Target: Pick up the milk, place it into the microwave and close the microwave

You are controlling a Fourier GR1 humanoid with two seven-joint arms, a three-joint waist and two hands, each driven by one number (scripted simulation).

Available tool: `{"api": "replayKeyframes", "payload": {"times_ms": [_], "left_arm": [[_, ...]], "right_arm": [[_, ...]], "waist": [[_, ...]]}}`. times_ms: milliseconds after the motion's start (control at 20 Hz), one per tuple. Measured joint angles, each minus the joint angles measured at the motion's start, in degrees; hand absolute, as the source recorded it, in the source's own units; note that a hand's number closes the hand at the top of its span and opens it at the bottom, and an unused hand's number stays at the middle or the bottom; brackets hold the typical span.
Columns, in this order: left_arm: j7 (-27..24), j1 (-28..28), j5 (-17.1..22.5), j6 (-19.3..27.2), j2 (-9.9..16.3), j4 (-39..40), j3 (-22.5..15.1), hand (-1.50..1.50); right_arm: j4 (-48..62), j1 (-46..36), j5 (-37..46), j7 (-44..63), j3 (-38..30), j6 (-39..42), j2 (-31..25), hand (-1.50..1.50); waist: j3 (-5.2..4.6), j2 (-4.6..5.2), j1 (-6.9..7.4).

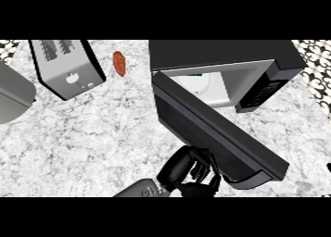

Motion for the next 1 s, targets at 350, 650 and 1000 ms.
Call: {"api": "replayKeyframes", "payload": {"times_ms": [350,650,1000], "left_arm": [[-2.89,-3.13,8.41,5.28,-0.01,-0.76,-1.46,1.5],[-4.15,-6.7,14.15,12.31,-0.18,-0.74,0.38,1.5],[-3.41,-11.64,20.26,18.0,-0.36,1.34,1.72,-1.5]], "right_arm": [[-5.88,0.99,-2.86,3.52,0.41,2.37,-2.91,-1.5],[-8.67,0.4,-4.36,5.31,-1.37,3.58,-6.07,-1.5],[-10.49,-1.6,-6.84,6.47,-4.44,4.08,-8.9,-1.5]], "waist": [[-0.12,0.53,-2.43],[-0.12,0.85,-4.05],[-0.03,1.43,-6.31]]}}
